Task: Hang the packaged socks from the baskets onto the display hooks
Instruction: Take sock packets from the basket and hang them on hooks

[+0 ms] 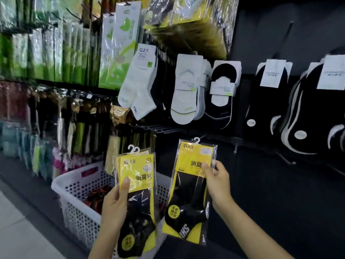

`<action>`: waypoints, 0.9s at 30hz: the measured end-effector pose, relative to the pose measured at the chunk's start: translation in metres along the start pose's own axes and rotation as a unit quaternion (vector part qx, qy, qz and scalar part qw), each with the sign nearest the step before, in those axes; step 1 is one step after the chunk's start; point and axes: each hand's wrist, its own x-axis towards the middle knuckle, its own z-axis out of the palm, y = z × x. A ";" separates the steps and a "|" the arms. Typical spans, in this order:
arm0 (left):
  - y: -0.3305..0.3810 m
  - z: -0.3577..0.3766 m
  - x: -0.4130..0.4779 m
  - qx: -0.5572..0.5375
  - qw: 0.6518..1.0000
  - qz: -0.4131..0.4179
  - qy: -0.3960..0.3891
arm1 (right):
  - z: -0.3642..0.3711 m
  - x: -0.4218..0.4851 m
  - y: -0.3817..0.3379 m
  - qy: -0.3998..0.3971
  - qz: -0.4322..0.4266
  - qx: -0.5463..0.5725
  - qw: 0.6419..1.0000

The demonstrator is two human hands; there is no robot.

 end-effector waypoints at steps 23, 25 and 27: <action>0.000 0.022 -0.008 -0.007 0.999 -0.022 -0.039 | -0.015 0.028 0.044 0.110 0.143 0.001 0.984; 0.001 0.031 -0.013 -0.011 0.998 -0.021 -0.063 | -0.012 0.005 0.033 0.004 0.126 0.022 0.992; 0.003 0.039 -0.020 -0.023 0.996 -0.031 -0.082 | -0.010 -0.015 0.024 -0.089 0.105 0.014 0.990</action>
